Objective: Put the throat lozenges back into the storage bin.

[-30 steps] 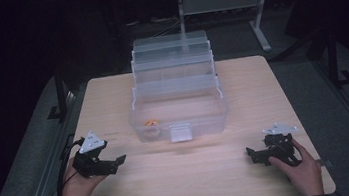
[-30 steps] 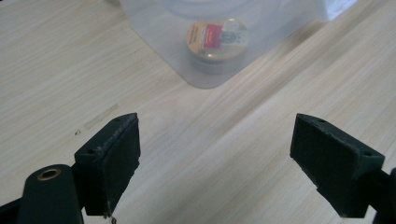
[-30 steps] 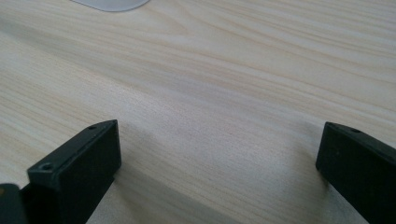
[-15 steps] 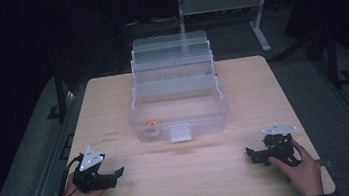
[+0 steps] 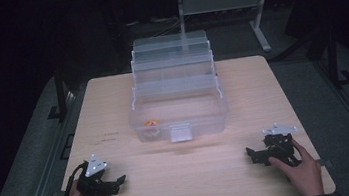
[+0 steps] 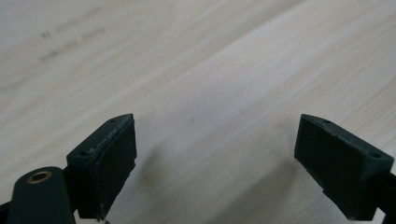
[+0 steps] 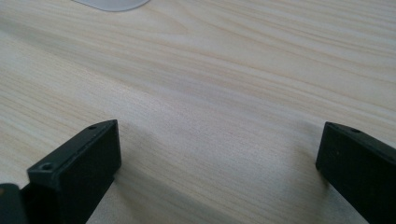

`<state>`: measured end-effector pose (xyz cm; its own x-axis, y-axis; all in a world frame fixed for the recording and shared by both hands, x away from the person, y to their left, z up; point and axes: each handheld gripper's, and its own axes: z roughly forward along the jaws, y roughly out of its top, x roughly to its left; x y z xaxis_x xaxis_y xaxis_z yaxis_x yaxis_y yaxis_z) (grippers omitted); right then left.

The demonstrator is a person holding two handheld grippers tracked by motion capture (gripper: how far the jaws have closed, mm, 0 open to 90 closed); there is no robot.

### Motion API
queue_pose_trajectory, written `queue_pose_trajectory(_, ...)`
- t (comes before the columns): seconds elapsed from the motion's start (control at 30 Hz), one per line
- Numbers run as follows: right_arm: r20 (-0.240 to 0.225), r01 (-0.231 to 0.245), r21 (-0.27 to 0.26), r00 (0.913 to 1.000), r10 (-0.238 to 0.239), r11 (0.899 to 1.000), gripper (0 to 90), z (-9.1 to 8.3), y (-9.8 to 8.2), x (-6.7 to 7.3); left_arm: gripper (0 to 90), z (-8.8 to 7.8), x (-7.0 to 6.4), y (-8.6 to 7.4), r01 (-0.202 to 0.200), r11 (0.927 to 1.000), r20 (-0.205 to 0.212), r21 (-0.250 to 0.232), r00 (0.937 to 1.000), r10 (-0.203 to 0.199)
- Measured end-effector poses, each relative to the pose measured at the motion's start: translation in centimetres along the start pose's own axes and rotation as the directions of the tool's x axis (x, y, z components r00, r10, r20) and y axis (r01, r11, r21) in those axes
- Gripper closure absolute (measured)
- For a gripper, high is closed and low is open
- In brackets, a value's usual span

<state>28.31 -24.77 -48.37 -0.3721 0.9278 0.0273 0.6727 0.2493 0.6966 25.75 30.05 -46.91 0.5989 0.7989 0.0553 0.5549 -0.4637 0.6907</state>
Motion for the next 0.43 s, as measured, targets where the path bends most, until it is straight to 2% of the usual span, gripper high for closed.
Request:
queue_pose_trajectory(0.1,0.0,0.0,0.0,1.0,0.0,1.0,0.0,0.0,0.0,0.0,11.3,0.15,0.18,-0.22,0.029,0.9995,0.028,-0.011,0.9992,-0.028)
queue_pose_trajectory(0.17,0.0,0.0,0.0,1.0,0.0,1.0,0.0,0.0,0.0,0.0,10.9,0.19,0.32,-0.59,0.028,0.9988,0.039,-0.039,0.9989,-0.026)
queue_pose_trajectory(0.43,0.0,-0.002,0.0,1.0,0.002,1.0,0.0,-0.01,0.01,0.02,10.9,0.15,0.38,-0.65,0.024,0.9989,0.043,-0.04,0.9988,-0.023)
